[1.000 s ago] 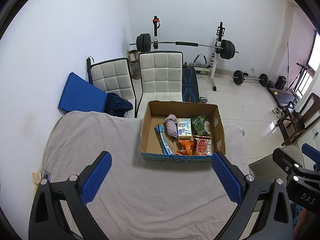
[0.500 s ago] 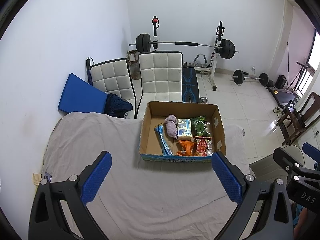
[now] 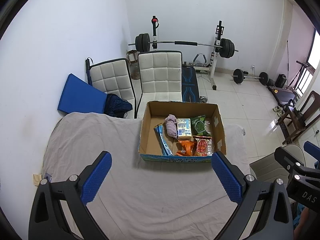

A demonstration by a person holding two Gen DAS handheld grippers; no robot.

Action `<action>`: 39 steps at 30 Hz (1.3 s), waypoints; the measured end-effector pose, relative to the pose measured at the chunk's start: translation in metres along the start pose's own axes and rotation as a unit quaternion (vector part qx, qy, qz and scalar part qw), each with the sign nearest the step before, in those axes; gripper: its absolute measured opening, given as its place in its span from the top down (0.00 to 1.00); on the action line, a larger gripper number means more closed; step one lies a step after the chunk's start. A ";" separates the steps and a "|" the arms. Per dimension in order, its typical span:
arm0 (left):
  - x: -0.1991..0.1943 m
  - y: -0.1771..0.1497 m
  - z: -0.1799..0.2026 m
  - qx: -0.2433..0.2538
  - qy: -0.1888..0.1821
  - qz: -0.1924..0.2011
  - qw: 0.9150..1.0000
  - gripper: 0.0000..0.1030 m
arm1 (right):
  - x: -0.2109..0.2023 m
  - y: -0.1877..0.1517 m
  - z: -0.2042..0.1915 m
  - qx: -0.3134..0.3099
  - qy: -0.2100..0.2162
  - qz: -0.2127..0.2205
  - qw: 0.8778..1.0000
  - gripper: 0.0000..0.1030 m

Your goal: Organize soft objects

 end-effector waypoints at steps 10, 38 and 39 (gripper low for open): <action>-0.001 0.000 0.002 0.003 -0.001 0.002 1.000 0.01 | 0.000 0.000 0.002 0.000 -0.003 0.002 1.000 0.00; -0.003 0.002 0.003 0.008 -0.005 0.001 1.000 0.01 | -0.002 -0.003 0.005 0.002 -0.009 0.003 1.000 0.00; -0.002 0.002 0.004 0.009 -0.005 0.000 1.000 0.01 | -0.002 -0.004 0.005 0.003 -0.009 0.003 1.000 0.00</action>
Point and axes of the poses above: each gripper's, at about its wrist camera, not at the fingertips, and x roughly the way its jaws point, z to its right, y to its top, the point moved 6 cm from there along x, roughly the way its jaws point, and after that the axes turned 7 degrees about y, right-handed, at the moved point
